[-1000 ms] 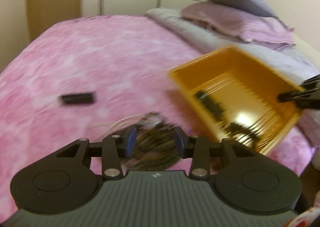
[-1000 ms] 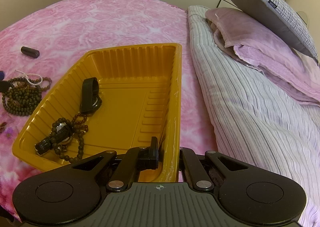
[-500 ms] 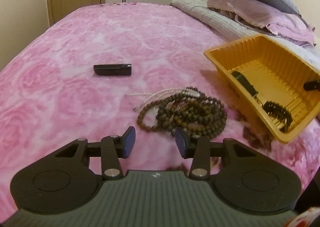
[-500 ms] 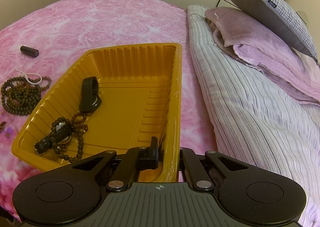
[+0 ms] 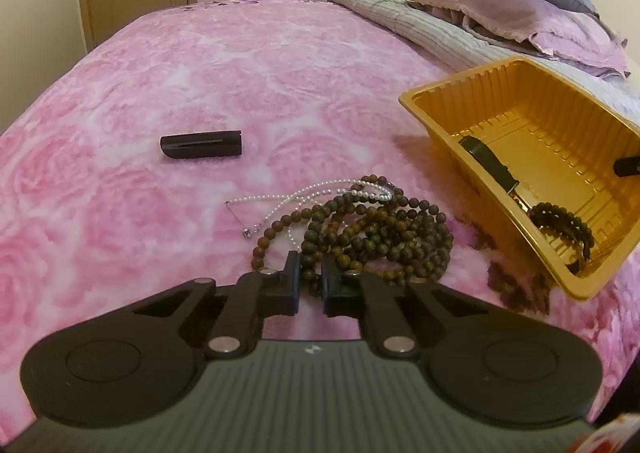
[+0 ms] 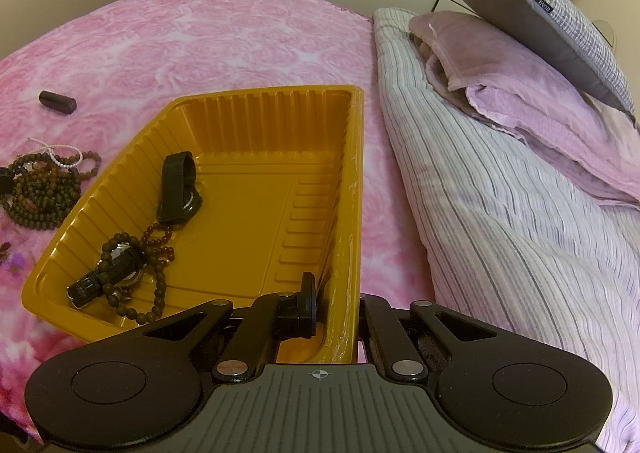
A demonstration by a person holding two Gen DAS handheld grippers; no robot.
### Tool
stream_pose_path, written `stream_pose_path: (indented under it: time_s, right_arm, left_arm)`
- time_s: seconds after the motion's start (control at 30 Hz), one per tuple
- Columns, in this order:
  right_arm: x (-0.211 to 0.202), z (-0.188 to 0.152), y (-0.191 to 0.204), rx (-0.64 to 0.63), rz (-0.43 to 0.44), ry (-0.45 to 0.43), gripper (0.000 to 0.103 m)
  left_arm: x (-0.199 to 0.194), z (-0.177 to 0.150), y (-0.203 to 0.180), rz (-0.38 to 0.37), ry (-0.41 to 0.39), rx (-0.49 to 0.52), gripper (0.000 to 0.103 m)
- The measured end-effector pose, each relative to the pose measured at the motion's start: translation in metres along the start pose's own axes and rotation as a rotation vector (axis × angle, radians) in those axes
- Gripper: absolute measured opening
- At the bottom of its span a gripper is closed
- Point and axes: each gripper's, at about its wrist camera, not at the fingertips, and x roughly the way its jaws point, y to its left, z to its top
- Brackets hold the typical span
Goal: Organize jewelry
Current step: 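Grasp the long dark bead necklace with the left tool, then lift the long necklace high with the left tool to raise its strand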
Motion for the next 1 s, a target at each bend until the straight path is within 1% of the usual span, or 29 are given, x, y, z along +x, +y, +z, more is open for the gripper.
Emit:
stream_pose_path:
  time_s: [0.1,0.2,0.37,0.53,0.7,1.0]
  right_arm:
    - [0.000,0.000,0.000,-0.001,-0.001,-0.001,0.004]
    - [0.000,0.000,0.000,-0.002,0.000,0.000,0.004]
    - [0.000,0.001,0.000,-0.005,-0.002,-0.003,0.004]
    - [0.000,0.002,0.001,-0.003,-0.003,-0.004,0.004]
    - [-0.002,0.003,0.003,-0.008,-0.005,-0.005,0.004]
    - [-0.002,0.004,0.002,-0.008,-0.005,-0.005,0.004]
  left_arm:
    - [-0.010,0.004,0.003,-0.010,-0.011,0.023,0.006]
    - [-0.024,0.014,0.005,-0.006,-0.043,0.081,0.006]
    - [-0.055,0.043,0.013,0.019,-0.128,0.167,0.006]
    - [-0.083,0.071,0.017,0.021,-0.208,0.224,0.006]
    - [-0.106,0.096,0.015,0.008,-0.276,0.270,0.006]
    - [-0.138,0.140,0.009,-0.018,-0.386,0.316,0.006]
